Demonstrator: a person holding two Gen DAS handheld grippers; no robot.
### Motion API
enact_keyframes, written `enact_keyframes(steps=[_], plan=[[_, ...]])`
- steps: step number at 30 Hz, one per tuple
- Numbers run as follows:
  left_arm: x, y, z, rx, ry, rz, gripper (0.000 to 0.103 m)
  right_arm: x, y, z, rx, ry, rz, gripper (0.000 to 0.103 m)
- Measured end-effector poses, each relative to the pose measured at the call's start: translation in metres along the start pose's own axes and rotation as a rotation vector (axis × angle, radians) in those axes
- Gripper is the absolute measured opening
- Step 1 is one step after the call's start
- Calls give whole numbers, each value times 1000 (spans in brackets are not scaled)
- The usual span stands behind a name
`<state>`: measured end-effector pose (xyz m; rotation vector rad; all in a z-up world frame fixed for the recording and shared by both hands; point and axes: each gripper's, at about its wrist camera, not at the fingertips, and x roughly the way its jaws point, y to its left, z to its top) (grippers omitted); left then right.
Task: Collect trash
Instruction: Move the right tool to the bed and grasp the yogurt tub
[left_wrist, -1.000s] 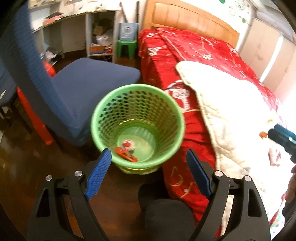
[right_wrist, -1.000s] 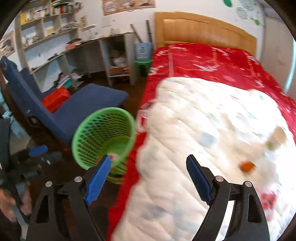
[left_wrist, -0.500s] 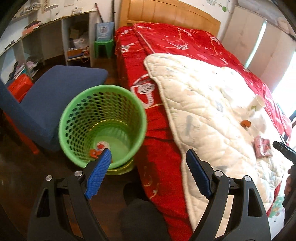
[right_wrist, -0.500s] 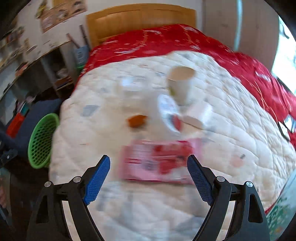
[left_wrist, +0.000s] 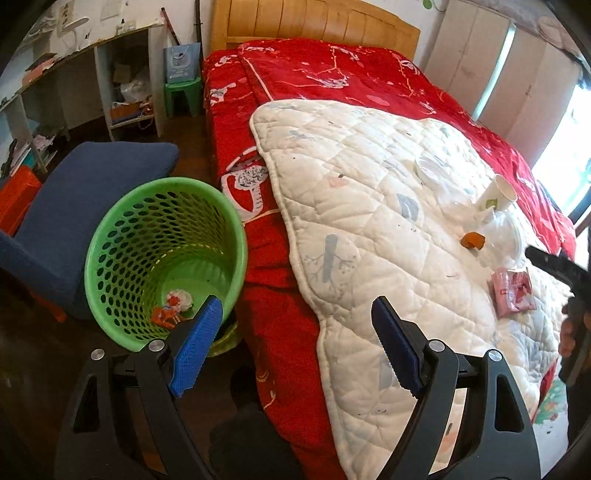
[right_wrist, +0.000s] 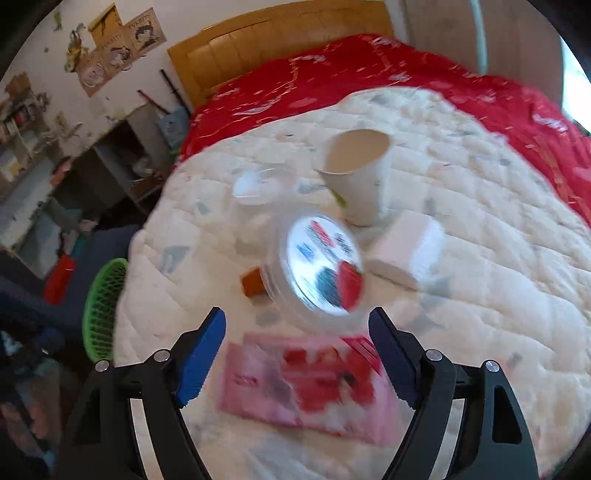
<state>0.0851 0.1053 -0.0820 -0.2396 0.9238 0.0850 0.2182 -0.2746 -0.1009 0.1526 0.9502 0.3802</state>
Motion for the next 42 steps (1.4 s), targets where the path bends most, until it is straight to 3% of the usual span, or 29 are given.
enact_keyframes(steps=[3, 8, 11, 14, 22, 29, 35, 42], plan=[[5, 1, 0, 3, 8, 13, 82, 13, -3, 12, 4, 33, 37, 78], [13, 1, 1, -4, 20, 27, 82, 21, -21, 22, 85, 60, 136, 93], [18, -3, 2, -1, 30, 31, 82, 29, -38, 26, 180, 94, 232, 93], [22, -8, 1, 9, 33, 26, 82, 40, -48, 29, 229, 127, 273, 94], [24, -30, 6, 60, 32, -3, 82, 59, -65, 32, 319, 159, 317, 96], [27, -56, 8, 120, 30, -37, 82, 55, -61, 30, 281, 161, 313, 95], [31, -64, 5, 137, 44, -44, 82, 44, -74, 27, 359, 126, 392, 96], [33, -67, 3, 145, 50, -47, 82, 51, -88, 31, 432, 136, 394, 96]])
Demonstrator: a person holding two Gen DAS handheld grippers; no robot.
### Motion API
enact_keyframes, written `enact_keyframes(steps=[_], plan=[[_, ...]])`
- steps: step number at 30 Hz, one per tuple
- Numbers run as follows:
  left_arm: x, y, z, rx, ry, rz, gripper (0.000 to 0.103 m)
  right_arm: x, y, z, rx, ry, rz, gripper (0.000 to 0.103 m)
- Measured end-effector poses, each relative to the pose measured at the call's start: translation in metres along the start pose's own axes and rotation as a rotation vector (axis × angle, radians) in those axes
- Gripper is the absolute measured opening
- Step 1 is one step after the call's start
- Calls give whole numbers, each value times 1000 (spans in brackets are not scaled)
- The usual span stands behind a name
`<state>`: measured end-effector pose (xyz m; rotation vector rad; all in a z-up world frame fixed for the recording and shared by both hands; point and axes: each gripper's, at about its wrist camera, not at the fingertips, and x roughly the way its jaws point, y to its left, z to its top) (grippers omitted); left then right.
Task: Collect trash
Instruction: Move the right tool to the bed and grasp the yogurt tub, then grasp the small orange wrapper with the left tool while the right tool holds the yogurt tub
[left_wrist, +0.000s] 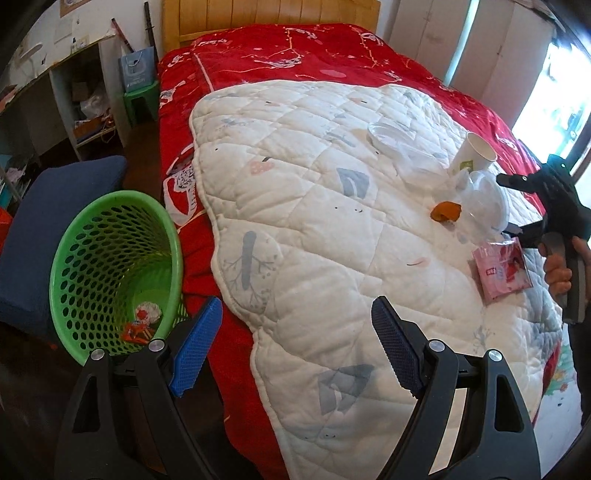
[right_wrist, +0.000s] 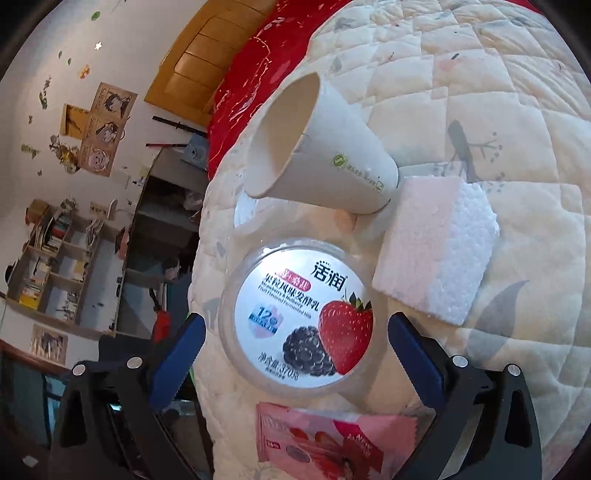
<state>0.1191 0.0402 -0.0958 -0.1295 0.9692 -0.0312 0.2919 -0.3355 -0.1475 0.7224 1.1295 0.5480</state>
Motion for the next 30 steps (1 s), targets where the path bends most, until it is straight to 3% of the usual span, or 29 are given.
enact_keyframes(steps=[11, 19, 21, 30], plan=[[5, -20, 6, 48, 5, -38, 82, 9, 5, -1, -36, 18, -58, 89], [20, -62, 29, 135, 11, -148, 82, -31, 23, -11, -103, -62, -66, 89], [30, -77, 38, 152, 28, -212, 80, -43, 25, -13, -115, -76, -63, 89], [75, -135, 72, 276, 68, -348, 54, -74, 29, -22, -147, -114, -31, 89]])
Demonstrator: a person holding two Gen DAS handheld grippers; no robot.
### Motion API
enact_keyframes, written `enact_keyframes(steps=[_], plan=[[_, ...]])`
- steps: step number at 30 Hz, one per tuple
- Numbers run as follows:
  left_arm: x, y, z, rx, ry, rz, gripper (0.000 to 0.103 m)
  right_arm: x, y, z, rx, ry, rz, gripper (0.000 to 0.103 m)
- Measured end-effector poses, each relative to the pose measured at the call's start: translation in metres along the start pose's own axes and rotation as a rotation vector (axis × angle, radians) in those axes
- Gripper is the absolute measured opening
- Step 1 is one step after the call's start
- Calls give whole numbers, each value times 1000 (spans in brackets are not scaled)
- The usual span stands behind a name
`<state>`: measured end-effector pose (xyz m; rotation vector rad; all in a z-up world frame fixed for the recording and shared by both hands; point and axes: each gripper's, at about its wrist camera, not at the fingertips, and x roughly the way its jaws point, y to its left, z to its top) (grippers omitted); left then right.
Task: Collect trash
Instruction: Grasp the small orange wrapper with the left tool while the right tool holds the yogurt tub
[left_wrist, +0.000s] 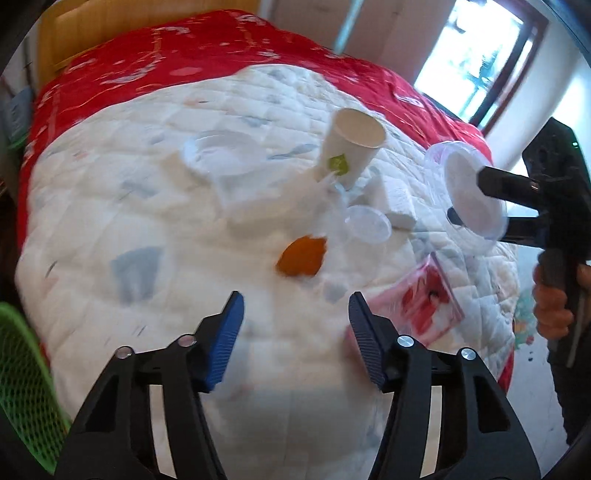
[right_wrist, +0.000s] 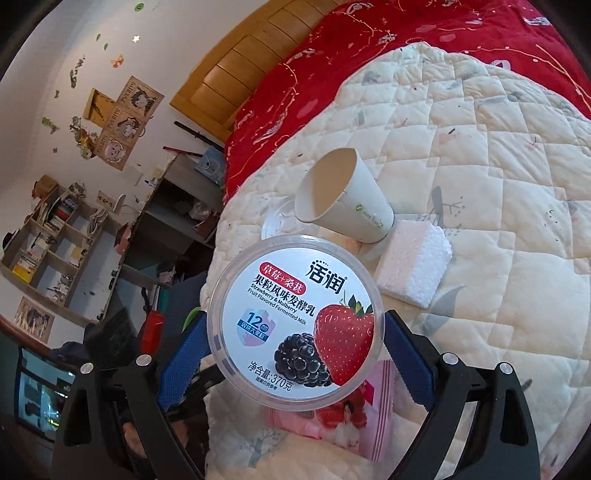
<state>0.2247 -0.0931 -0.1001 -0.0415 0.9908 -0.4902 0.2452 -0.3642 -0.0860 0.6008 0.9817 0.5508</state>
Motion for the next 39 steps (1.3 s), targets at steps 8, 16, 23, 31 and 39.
enact_keyframes(steps=[8, 16, 23, 31, 39], plan=[[50, -1, 17, 31, 66, -19, 37, -9, 5, -5, -17, -6, 32, 89], [60, 10, 17, -12, 49, 10, 20, -8, 7, -7, -19, -3, 38, 89], [27, 17, 7, -33, -11, 23, 0, -8, 23, -17, -43, -2, 37, 89], [13, 7, 1, 17, -7, 4, 8, -8, 42, -25, -63, -3, 54, 89], [31, 8, 11, 50, 0, 18, 52, -9, 38, -23, -63, -2, 53, 89]])
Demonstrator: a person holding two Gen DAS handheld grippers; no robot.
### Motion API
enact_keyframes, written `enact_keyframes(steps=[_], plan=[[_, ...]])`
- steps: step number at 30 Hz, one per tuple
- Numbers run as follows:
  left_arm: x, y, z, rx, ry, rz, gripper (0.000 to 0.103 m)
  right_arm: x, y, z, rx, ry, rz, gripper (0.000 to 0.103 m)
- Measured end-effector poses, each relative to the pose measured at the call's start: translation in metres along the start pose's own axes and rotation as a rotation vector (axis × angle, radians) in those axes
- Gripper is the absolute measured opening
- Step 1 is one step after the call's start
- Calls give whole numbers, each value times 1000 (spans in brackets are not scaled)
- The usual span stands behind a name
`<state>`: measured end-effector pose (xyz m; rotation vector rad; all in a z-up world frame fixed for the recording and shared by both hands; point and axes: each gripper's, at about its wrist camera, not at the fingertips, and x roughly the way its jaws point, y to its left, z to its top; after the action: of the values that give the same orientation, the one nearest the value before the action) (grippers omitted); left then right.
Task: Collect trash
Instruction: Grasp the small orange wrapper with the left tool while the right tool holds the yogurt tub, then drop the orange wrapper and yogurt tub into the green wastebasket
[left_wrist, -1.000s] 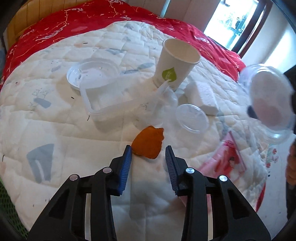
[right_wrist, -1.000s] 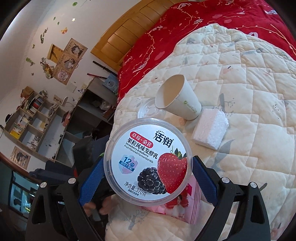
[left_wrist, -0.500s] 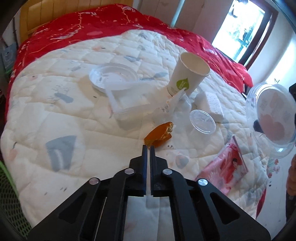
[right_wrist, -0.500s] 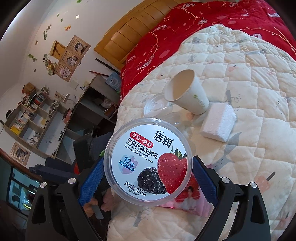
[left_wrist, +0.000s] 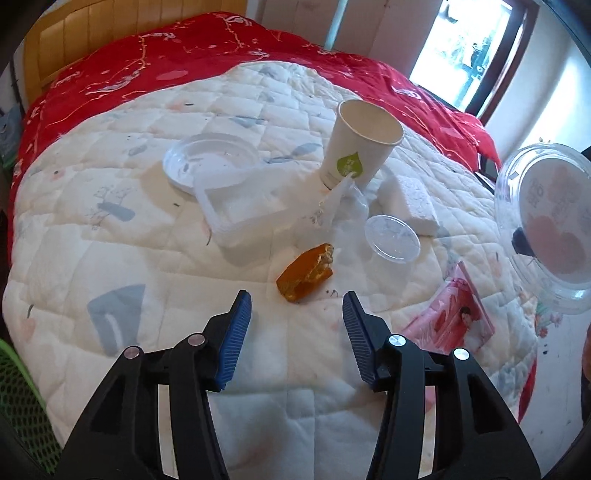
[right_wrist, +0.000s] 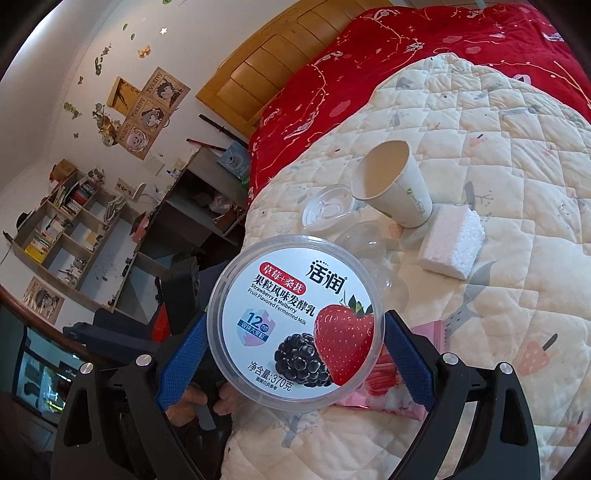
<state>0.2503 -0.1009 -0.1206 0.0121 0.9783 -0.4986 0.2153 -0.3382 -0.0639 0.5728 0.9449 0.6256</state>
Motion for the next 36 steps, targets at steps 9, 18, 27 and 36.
enact_keyframes(steps=[9, 18, 27, 36], plan=[[32, -9, 8, 74, 29, 35, 29, 7, -14, 2, 23, 16, -8, 89], [-12, 9, -10, -33, -29, 36, 10, 6, 4, -4, -7, 6, -15, 89], [-107, 43, -51, -134, -143, 101, 10, 25, 49, -20, -56, 45, 45, 89], [-198, 116, -115, -282, -207, 286, 10, 75, 115, -36, -146, 135, 121, 89]])
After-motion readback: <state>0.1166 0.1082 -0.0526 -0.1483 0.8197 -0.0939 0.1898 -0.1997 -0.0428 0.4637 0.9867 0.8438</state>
